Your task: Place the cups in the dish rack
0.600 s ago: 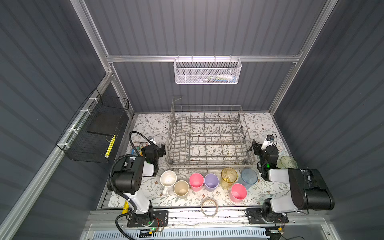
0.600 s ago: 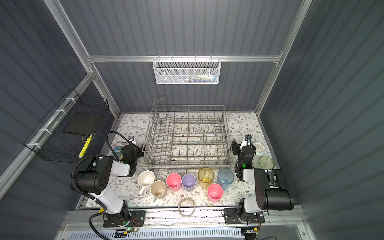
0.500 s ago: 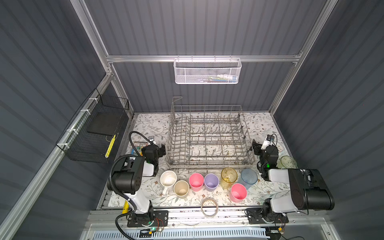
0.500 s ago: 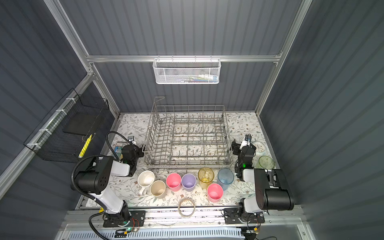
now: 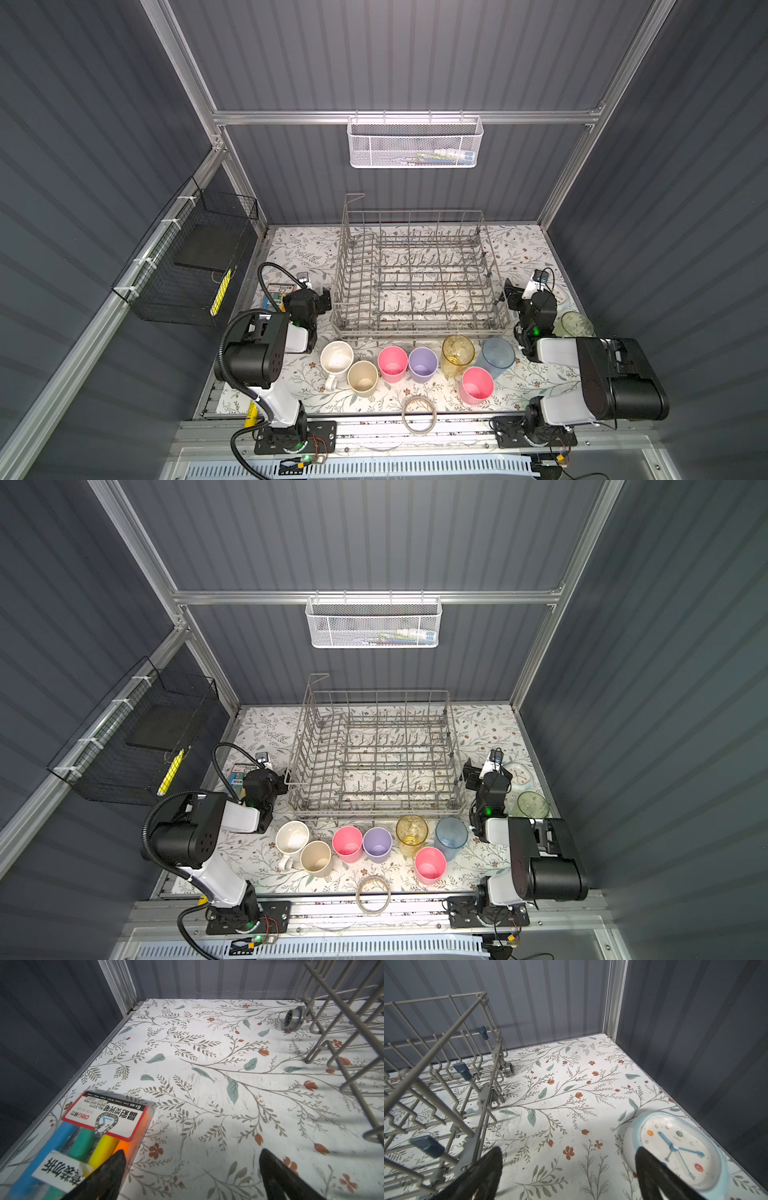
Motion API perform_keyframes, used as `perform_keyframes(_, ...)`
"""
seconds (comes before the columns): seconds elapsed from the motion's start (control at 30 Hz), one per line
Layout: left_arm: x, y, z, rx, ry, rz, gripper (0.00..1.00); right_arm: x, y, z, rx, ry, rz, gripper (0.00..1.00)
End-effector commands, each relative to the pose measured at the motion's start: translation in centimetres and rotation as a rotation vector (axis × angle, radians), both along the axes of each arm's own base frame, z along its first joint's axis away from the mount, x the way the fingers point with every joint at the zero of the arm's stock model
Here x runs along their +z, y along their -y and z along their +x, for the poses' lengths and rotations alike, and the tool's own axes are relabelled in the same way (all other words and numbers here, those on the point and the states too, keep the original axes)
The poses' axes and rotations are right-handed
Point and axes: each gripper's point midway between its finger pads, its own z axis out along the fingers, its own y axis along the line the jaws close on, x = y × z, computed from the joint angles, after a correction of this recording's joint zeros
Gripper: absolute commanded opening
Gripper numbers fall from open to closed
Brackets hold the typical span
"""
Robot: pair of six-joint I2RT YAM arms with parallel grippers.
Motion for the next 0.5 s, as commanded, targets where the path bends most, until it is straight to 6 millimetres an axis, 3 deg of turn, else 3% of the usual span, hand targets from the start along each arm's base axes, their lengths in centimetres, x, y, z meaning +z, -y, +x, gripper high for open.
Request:
perform_keyframes(0.0, 0.12, 0.35, 0.36, -0.022, 0.002, 0.012, 1.00, -0.04, -0.16, -0.09, 0.008, 0.005, -0.007, 0.99)
perform_keyframes(0.47, 0.33, 0.15, 0.31, -0.011, 0.012, 0.016, 1.00, -0.05, -0.16, -0.10, 0.008, 0.005, -0.006, 0.99)
